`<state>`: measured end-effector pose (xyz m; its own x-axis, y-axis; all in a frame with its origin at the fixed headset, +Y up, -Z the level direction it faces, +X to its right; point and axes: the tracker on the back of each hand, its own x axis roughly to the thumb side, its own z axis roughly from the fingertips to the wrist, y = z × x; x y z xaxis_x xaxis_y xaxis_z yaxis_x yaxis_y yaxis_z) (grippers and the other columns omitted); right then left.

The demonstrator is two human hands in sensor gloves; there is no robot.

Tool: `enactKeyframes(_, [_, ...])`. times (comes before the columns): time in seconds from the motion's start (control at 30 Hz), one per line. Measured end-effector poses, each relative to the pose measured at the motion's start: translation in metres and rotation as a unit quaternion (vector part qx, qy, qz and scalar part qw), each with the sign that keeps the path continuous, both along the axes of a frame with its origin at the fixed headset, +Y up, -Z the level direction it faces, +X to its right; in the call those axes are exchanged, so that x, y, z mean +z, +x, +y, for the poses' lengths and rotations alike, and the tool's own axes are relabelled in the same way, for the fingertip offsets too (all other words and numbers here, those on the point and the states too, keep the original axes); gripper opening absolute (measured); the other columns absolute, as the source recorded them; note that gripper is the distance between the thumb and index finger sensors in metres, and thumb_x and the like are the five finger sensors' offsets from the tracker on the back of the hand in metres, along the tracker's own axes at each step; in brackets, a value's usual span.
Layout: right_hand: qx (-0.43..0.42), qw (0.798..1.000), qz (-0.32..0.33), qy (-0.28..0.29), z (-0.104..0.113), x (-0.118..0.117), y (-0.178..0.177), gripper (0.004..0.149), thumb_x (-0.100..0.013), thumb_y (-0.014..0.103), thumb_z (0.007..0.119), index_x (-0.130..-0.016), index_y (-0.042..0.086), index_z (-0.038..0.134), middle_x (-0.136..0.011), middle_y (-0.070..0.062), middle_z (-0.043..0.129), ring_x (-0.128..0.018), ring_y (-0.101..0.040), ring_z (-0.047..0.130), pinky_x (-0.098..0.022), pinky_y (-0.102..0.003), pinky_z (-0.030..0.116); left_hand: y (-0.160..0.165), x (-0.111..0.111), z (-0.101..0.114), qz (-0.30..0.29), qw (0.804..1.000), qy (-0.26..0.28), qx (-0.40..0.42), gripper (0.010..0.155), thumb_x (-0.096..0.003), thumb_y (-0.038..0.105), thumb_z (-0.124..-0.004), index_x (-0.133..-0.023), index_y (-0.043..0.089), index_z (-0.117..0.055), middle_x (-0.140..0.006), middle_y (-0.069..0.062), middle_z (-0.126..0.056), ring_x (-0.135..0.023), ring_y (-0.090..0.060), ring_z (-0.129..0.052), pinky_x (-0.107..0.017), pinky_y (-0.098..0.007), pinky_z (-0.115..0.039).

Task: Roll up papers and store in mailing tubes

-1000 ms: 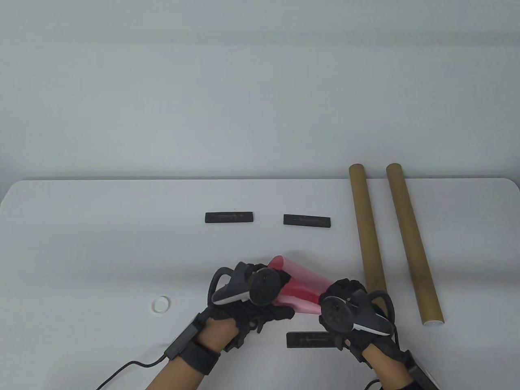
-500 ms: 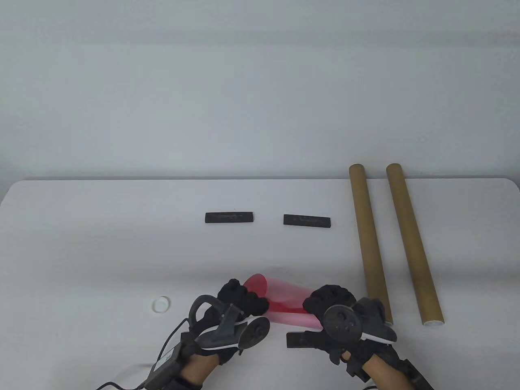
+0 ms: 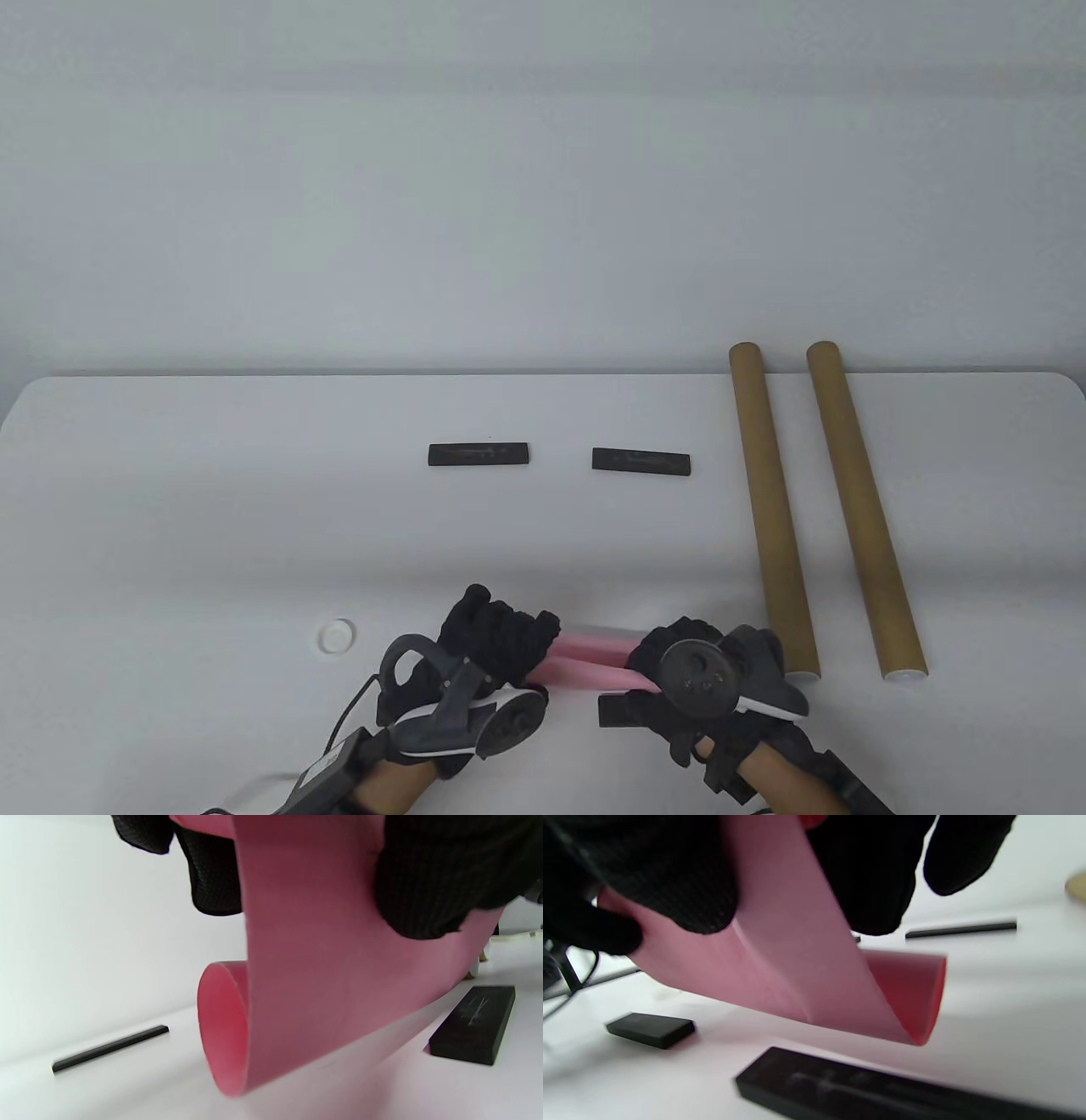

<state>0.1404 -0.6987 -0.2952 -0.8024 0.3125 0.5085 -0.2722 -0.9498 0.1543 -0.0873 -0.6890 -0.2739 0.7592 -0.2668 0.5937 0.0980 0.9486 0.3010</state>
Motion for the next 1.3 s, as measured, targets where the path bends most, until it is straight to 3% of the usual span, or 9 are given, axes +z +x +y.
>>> enactKeyframes(0.13, [-0.021,0.999,0.011,-0.031,-0.002,0.000,0.001,0.038,-0.045,0.043,0.091,-0.073,0.017,0.094,-0.077,-0.012,0.095,-0.077,-0.045,0.092,-0.060,-0.070,0.068,0.000,-0.001,-0.001,-0.002,1.000,-0.009,0.024,0.067,-0.0313,0.058,-0.093,-0.089,0.028,-0.076,-0.067,0.009,-0.097,-0.063,-0.013,-0.103,-0.071,-0.050,-0.070])
enactKeyframes(0.23, [0.041,0.986,0.028,0.159,0.006,0.016,-0.005,0.069,-0.041,0.054,0.093,-0.095,0.012,0.079,-0.099,-0.018,0.075,-0.092,-0.051,0.074,-0.065,-0.077,0.058,-0.007,-0.011,-0.004,0.043,0.992,-0.091,0.072,0.053,-0.0348,0.055,-0.090,-0.081,0.031,-0.083,-0.057,0.011,-0.100,-0.053,-0.011,-0.105,-0.069,-0.048,-0.074])
enactKeyframes(0.3, [0.137,0.943,0.034,0.301,0.012,0.028,-0.012,0.075,-0.039,0.059,0.092,-0.099,0.018,0.074,-0.104,-0.011,0.072,-0.097,-0.045,0.074,-0.070,-0.073,0.061,-0.015,-0.018,-0.009,0.058,0.976,-0.167,0.129,0.048,-0.0358,0.055,-0.089,-0.078,0.032,-0.085,-0.056,0.010,-0.100,-0.053,-0.012,-0.105,-0.069,-0.048,-0.073])
enactKeyframes(0.37, [0.142,0.933,0.030,0.330,0.013,0.032,-0.016,0.067,-0.040,0.055,0.093,-0.095,0.021,0.078,-0.101,-0.008,0.076,-0.097,-0.041,0.078,-0.072,-0.070,0.063,-0.019,-0.023,-0.013,0.058,0.964,-0.205,0.158,0.046,-0.0362,0.054,-0.089,-0.076,0.031,-0.087,-0.054,0.008,-0.102,-0.051,-0.014,-0.106,-0.068,-0.049,-0.073])
enactKeyframes(0.5, [0.111,0.961,0.018,0.254,0.010,0.023,-0.015,0.046,-0.044,0.049,0.091,-0.081,0.022,0.089,-0.089,-0.006,0.089,-0.088,-0.039,0.087,-0.069,-0.069,0.065,-0.016,-0.021,-0.014,0.054,0.972,-0.186,0.136,0.047,-0.0357,0.056,-0.089,-0.076,0.032,-0.087,-0.057,0.008,-0.101,-0.055,-0.015,-0.105,-0.070,-0.050,-0.071])
enactKeyframes(0.8, [-0.008,1.000,0.014,-0.012,-0.004,-0.002,0.005,0.041,-0.045,0.047,0.091,-0.073,0.016,0.096,-0.078,-0.011,0.096,-0.077,-0.043,0.094,-0.061,-0.071,0.068,0.004,-0.005,-0.009,0.024,1.000,-0.018,0.010,0.079,-0.0321,0.059,-0.092,-0.098,0.026,-0.064,-0.085,0.003,-0.087,-0.079,-0.020,-0.095,-0.073,-0.053,-0.064])
enactKeyframes(0.93, [0.023,0.997,0.022,0.066,-0.001,0.006,0.002,0.055,-0.044,0.052,0.089,-0.084,0.013,0.091,-0.088,-0.015,0.089,-0.085,-0.046,0.086,-0.064,-0.074,0.064,0.002,-0.008,-0.008,0.040,0.998,-0.033,0.026,0.056,-0.0356,0.053,-0.091,-0.086,0.031,-0.078,-0.065,0.009,-0.098,-0.059,-0.012,-0.104,-0.069,-0.048,-0.072])
enactKeyframes(1.1, [0.112,0.960,0.024,0.257,0.009,0.020,-0.002,0.072,-0.039,0.056,0.094,-0.098,0.017,0.077,-0.104,-0.012,0.074,-0.100,-0.046,0.073,-0.070,-0.072,0.060,-0.012,-0.023,-0.017,0.072,0.968,-0.205,0.121,0.045,-0.0368,0.053,-0.089,-0.076,0.031,-0.087,-0.055,0.008,-0.102,-0.050,-0.013,-0.106,-0.069,-0.048,-0.073])
enactKeyframes(1.3, [0.092,0.974,0.021,0.208,0.013,0.016,-0.002,0.041,-0.044,0.048,0.090,-0.076,0.022,0.094,-0.084,-0.006,0.094,-0.084,-0.038,0.092,-0.067,-0.069,0.067,-0.011,-0.020,-0.018,0.065,0.981,-0.158,0.096,0.053,-0.0359,0.058,-0.087,-0.082,0.032,-0.083,-0.064,0.007,-0.100,-0.059,-0.015,-0.105,-0.072,-0.050,-0.069])
